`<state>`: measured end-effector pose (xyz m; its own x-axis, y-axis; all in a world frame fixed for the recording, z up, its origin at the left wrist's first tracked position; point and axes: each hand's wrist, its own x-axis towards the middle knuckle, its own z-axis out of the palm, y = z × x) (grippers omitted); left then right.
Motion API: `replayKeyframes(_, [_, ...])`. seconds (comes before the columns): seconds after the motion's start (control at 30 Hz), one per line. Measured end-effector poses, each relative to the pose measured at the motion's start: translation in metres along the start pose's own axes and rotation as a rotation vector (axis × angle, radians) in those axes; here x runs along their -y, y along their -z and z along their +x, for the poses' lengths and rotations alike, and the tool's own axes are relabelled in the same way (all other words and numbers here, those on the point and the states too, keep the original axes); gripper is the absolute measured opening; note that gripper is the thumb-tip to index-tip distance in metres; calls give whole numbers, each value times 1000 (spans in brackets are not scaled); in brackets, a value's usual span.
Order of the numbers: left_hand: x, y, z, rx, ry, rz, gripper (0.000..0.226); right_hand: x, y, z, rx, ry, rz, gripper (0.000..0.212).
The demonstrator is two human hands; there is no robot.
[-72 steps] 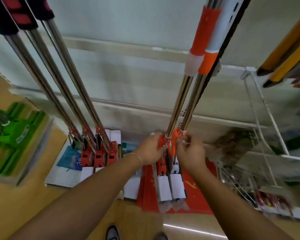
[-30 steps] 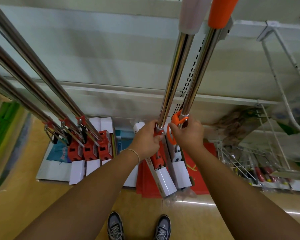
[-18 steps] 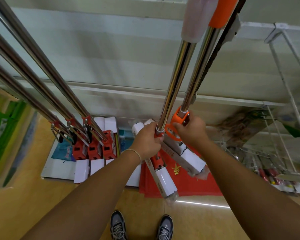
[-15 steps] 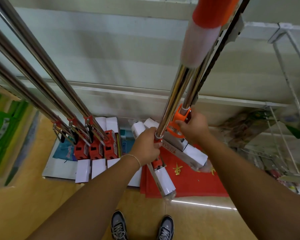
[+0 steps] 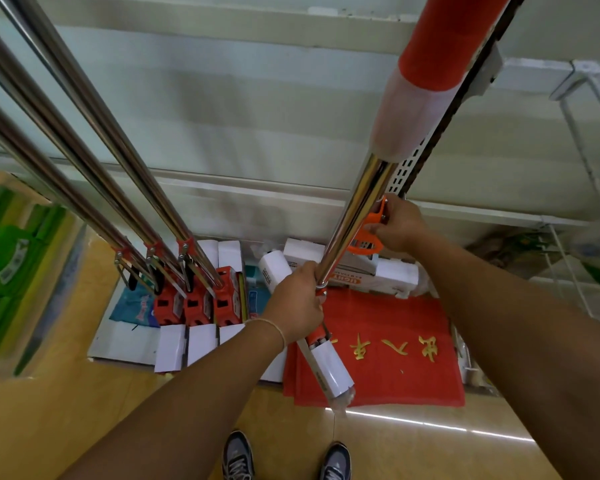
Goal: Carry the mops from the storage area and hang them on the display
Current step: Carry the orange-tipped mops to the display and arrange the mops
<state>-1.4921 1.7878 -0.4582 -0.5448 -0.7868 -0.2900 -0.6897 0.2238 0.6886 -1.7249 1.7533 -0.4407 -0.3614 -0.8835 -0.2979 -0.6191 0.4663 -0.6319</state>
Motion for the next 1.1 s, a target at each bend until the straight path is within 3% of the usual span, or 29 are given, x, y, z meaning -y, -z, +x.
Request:
replayKeyframes(0.17, [-1,1,1,50,6,30,32,-2,5,12,16,5,-73,32])
replayKeyframes(0.3, [-3,-4,-1,60,14,22,32,-6,7,14,3,-6,-90,47])
replayKeyframes(0.43, [-6,-9,0,68,12,8,32,-11,-4,-12,-201,-91,93,58])
replayKeyframes(0.5, [-9,-10,1,62,12,2,32,-19,-21,-40,-281,-120,166,52])
replayKeyframes(0.57, [-13,-10,3,60,-1,10,29,-32,-45,-72,-196,-133,183,46])
replayKeyframes(0.67, [-18,-10,7,78,-13,6,33,-54,-85,-109,117,-4,170,49])
replayKeyframes(0.73, [-21,-12,10,81,1,8,41,-56,-104,-123,215,52,274,54])
replayKeyframes(0.83, [-26,-15,14,55,-7,32,39,-48,-117,-125,91,76,443,51])
replayKeyframes(1.1, [-37,-26,20,-47,-48,96,30,-41,-120,-117,-137,-3,501,31])
